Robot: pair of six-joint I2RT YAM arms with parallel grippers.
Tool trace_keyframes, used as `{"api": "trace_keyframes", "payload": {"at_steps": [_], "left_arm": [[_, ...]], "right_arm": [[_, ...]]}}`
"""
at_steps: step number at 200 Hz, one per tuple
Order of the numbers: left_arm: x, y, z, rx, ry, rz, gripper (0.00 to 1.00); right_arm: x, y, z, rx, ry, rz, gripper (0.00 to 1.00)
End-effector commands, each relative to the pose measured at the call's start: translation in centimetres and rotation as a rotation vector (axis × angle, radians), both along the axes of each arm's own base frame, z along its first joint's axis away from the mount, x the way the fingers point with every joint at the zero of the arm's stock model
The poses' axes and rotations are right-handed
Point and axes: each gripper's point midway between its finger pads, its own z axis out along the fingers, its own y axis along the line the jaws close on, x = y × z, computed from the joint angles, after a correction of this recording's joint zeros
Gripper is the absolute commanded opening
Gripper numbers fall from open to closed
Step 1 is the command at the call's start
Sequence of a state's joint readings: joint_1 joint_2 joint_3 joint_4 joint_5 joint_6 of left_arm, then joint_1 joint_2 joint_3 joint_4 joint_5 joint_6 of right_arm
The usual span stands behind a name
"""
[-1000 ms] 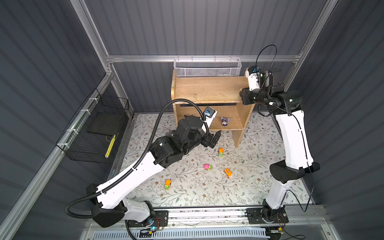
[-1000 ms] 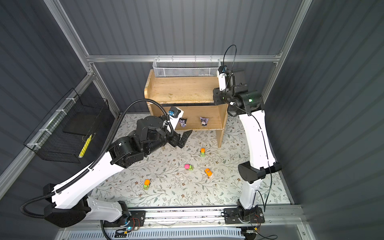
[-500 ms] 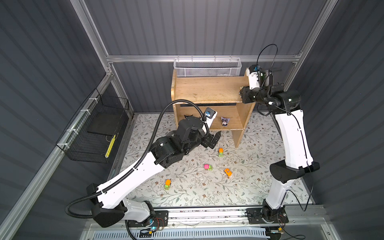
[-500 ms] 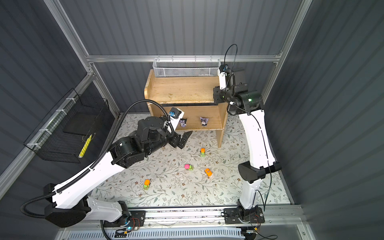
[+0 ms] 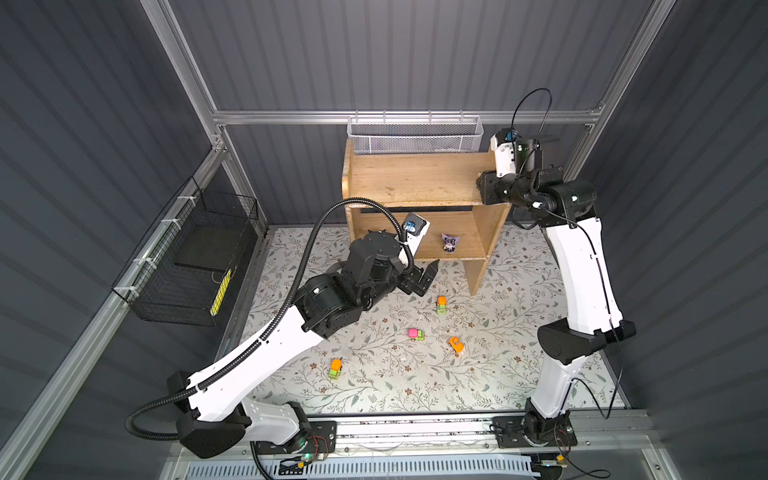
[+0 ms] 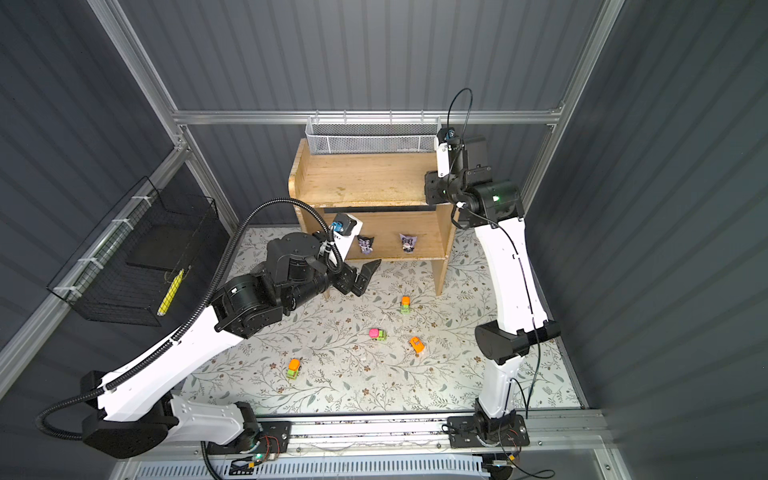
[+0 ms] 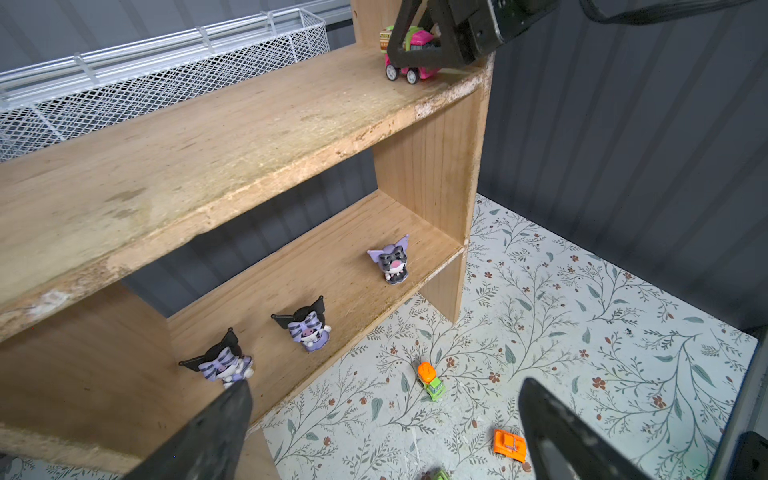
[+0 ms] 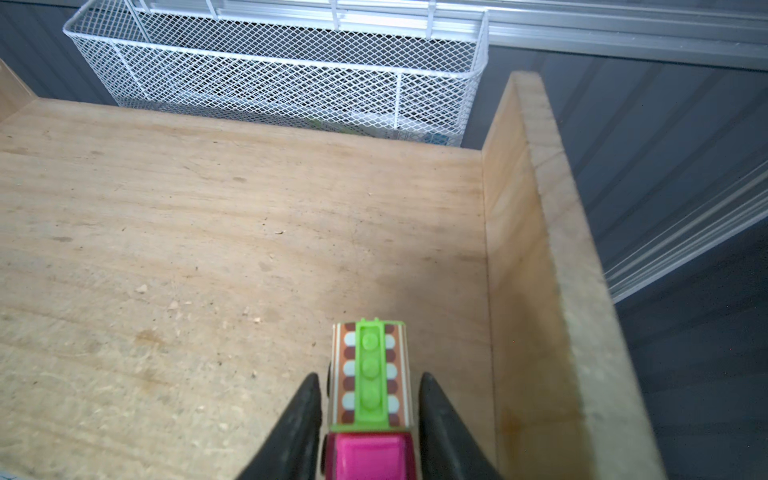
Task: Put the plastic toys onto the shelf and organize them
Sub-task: 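Lower the truck onto the top shelf and open the right gripper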
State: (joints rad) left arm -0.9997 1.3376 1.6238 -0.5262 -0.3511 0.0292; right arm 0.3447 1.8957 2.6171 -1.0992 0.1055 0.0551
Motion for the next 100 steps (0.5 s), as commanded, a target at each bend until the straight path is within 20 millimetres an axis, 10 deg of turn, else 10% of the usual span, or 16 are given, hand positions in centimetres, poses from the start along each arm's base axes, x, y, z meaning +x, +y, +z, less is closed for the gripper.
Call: {"api": "trace_keyframes", "payload": {"at_steps": [1, 100], "left_arm": [[0.0, 0.6, 0.5, 0.001, -0.028, 0.009, 1.00], [-0.3, 1.2, 1.0, -0.018, -0.026, 0.011, 1.00]], "right_arm": [[0.6, -0.3, -0.2, 0.006, -0.003, -0.024, 0.47], [-1.9, 0.4, 3.8, 0.067, -0.099, 0.043, 0.66]]}}
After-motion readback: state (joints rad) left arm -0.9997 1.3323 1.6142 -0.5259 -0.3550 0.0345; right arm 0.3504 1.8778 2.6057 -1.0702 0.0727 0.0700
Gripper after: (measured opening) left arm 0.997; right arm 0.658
